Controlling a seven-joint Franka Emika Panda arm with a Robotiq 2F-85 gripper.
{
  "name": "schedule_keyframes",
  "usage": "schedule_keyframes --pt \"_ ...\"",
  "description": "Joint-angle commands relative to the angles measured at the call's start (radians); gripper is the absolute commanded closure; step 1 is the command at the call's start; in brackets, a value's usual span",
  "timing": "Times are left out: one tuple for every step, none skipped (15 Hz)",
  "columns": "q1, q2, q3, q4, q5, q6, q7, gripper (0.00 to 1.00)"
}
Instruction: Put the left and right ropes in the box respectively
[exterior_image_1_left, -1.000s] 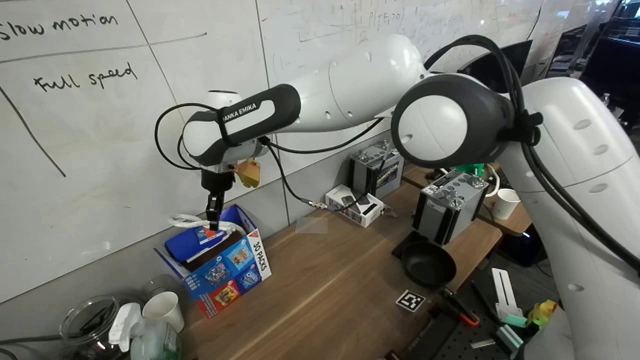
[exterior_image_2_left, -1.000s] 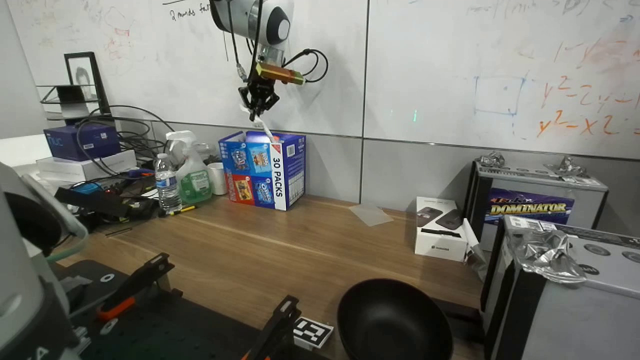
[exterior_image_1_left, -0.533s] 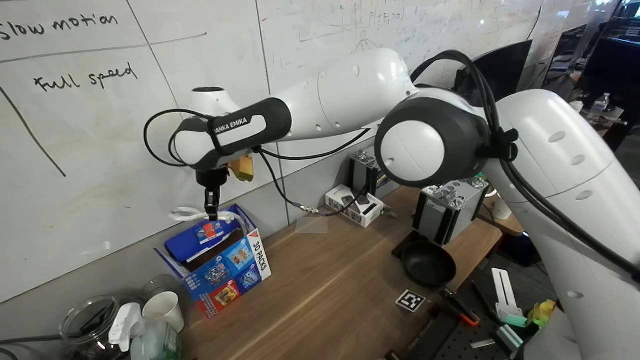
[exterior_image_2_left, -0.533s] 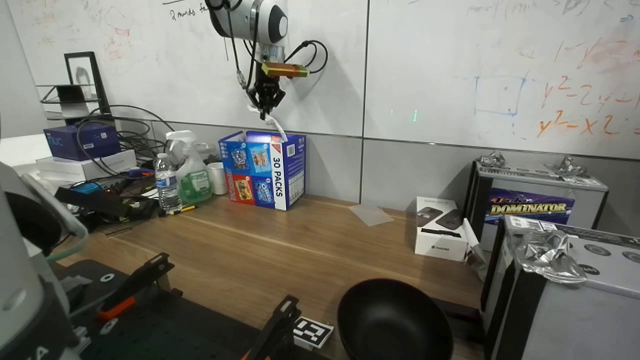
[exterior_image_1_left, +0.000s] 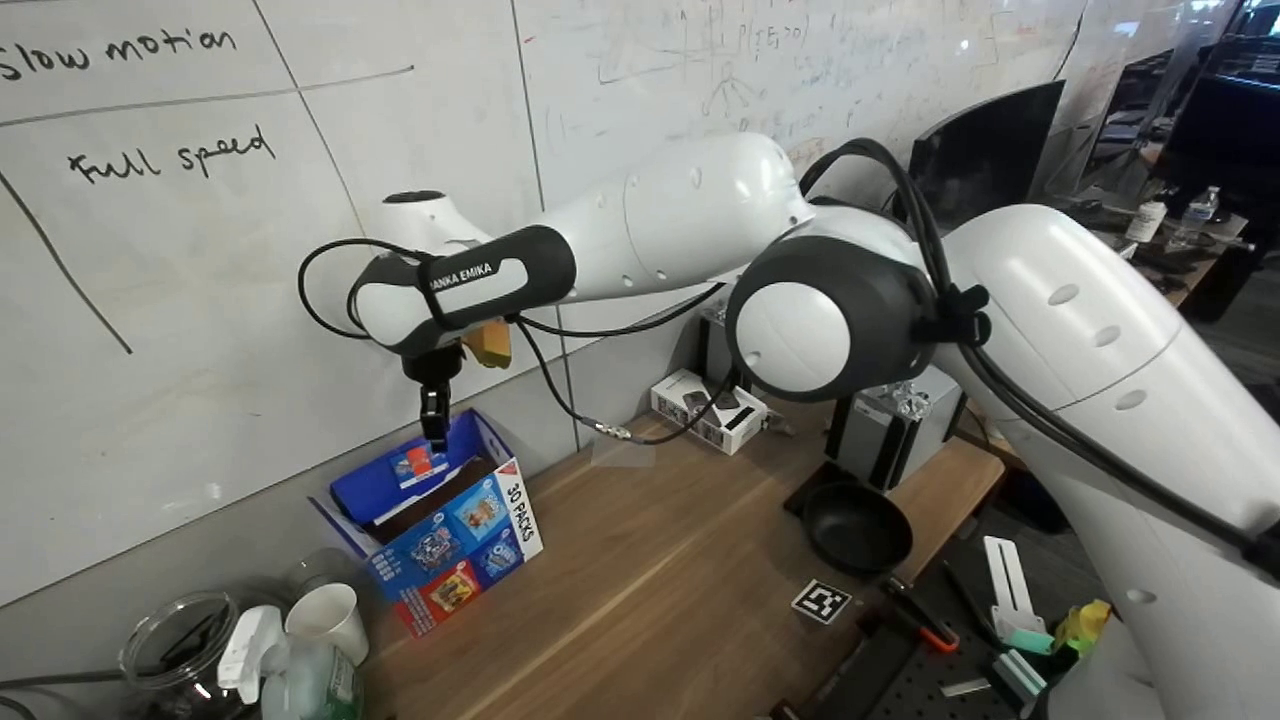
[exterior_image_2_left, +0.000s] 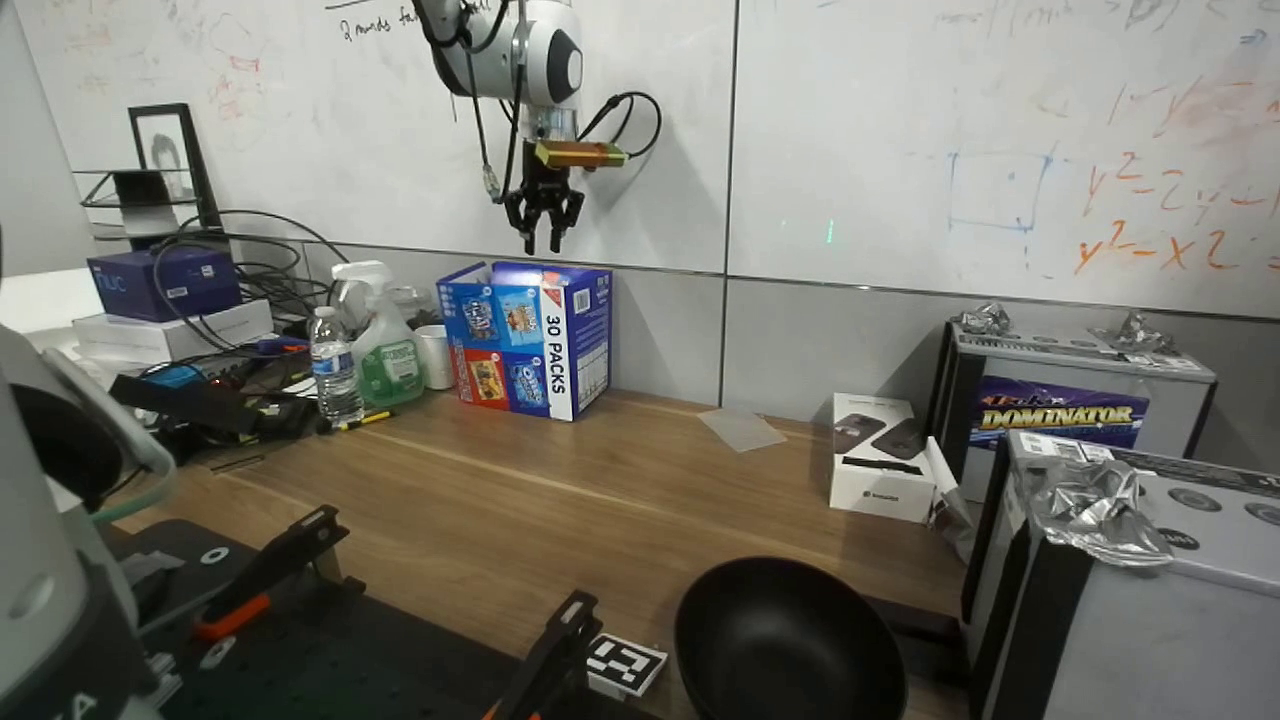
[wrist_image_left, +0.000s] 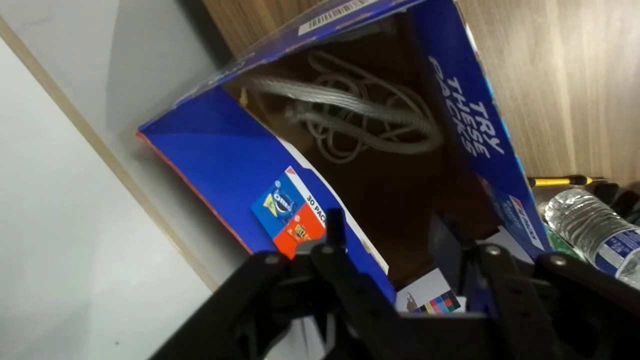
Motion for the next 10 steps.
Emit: schedule_keyframes --pt "0.014 0.028 -0.021 0.079 -0.012 -0.079 0.024 0.17" --pt "0.014 0.013 -0.031 0.057 -0.016 -0.096 0.057 0.11" --pt "0.015 -0.016 -0.048 0.039 -0.019 -0.133 0.102 0.02" --pt "0.019 -0.048 -0.070 -0.002 -0.027 -0.141 0.169 0.00" --pt "0.014 -0.076 -0.079 -0.032 -0.023 -0.158 0.211 0.00" --pt "0.003 -0.137 -0.087 -0.100 -0.015 -0.160 0.258 0.00" --pt "-0.003 -0.190 -0.093 -0.162 -0.004 -0.164 0.306 0.00" --pt "-0.006 -0.242 -0.100 -0.217 0.002 -0.170 0.356 0.00" --pt "-0.004 -0.274 -0.106 -0.253 0.006 -0.178 0.410 0.00" --pt "-0.001 -0.311 -0.111 -0.297 0.006 -0.177 0.466 0.00"
